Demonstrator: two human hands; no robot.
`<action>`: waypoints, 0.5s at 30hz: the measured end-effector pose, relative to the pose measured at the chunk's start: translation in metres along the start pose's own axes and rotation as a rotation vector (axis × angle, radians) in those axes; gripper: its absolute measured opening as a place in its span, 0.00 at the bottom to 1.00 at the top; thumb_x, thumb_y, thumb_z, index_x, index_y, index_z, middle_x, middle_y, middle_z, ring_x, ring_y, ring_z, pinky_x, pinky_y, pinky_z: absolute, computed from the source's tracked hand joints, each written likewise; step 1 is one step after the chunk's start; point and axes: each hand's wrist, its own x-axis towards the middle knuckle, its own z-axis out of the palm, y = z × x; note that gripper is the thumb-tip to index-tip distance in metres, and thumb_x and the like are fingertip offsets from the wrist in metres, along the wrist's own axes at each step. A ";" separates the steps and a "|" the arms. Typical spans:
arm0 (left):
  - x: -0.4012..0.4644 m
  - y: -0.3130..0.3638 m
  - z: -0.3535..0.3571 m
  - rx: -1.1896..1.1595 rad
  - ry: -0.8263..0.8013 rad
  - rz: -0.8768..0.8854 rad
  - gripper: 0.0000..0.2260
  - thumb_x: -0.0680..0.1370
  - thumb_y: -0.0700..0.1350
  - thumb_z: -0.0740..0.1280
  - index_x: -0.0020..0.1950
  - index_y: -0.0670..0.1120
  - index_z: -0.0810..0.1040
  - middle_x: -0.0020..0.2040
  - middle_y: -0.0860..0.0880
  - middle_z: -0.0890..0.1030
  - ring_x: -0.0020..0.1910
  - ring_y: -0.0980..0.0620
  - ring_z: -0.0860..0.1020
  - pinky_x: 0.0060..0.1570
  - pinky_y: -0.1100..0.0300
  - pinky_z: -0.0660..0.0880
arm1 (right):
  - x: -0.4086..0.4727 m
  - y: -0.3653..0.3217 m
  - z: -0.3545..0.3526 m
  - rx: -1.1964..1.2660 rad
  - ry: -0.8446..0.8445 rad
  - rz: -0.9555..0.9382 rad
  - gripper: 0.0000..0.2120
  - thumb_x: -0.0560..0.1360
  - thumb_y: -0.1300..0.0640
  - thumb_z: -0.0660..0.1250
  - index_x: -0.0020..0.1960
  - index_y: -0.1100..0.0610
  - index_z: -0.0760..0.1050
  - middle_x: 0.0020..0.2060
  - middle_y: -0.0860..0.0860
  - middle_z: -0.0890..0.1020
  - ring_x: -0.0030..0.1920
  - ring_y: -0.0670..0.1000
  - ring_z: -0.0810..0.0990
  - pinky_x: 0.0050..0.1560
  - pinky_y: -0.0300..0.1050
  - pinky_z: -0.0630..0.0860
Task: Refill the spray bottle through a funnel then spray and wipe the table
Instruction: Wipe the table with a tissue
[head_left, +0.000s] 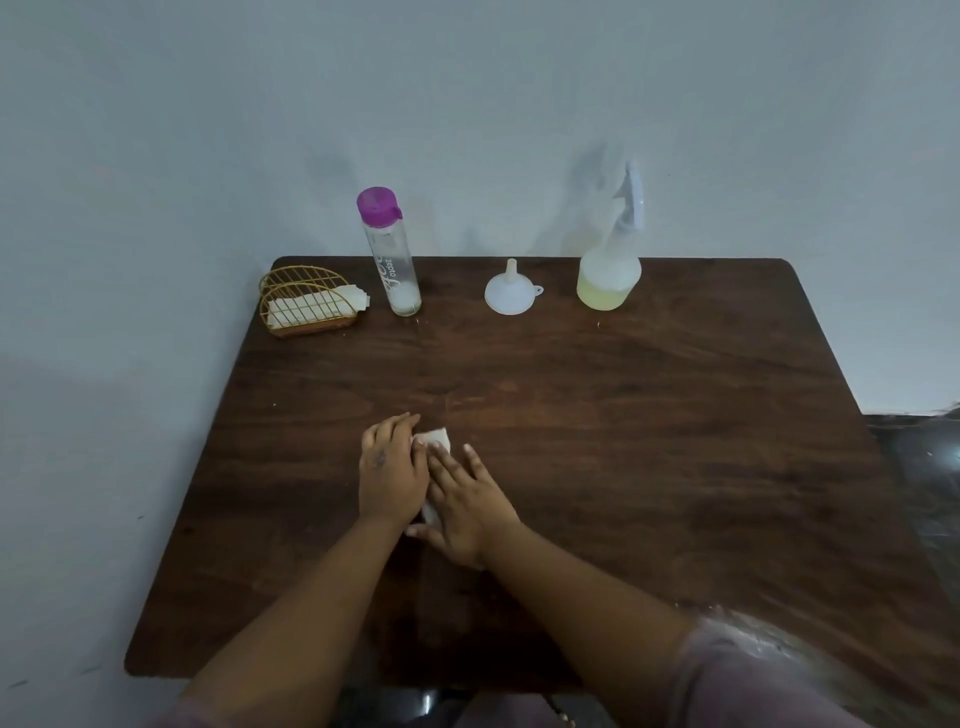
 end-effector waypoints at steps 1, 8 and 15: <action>0.002 -0.002 -0.001 0.002 0.004 0.003 0.14 0.81 0.42 0.61 0.66 0.43 0.75 0.65 0.46 0.76 0.66 0.45 0.68 0.63 0.46 0.71 | 0.011 0.009 -0.006 0.002 0.001 0.044 0.39 0.77 0.33 0.38 0.77 0.58 0.37 0.77 0.54 0.39 0.75 0.51 0.32 0.73 0.57 0.33; 0.011 -0.003 0.005 -0.019 -0.001 0.017 0.14 0.82 0.45 0.59 0.65 0.44 0.76 0.63 0.47 0.77 0.66 0.46 0.68 0.64 0.49 0.70 | -0.001 0.160 -0.019 0.179 0.095 0.700 0.38 0.78 0.34 0.39 0.78 0.58 0.40 0.78 0.54 0.42 0.77 0.50 0.37 0.74 0.58 0.37; 0.005 -0.008 -0.004 -0.029 -0.027 0.033 0.14 0.83 0.45 0.58 0.66 0.45 0.75 0.64 0.48 0.77 0.66 0.47 0.69 0.65 0.50 0.70 | -0.058 0.159 0.002 0.245 0.149 0.963 0.39 0.77 0.36 0.37 0.76 0.63 0.37 0.77 0.60 0.43 0.77 0.55 0.40 0.75 0.58 0.40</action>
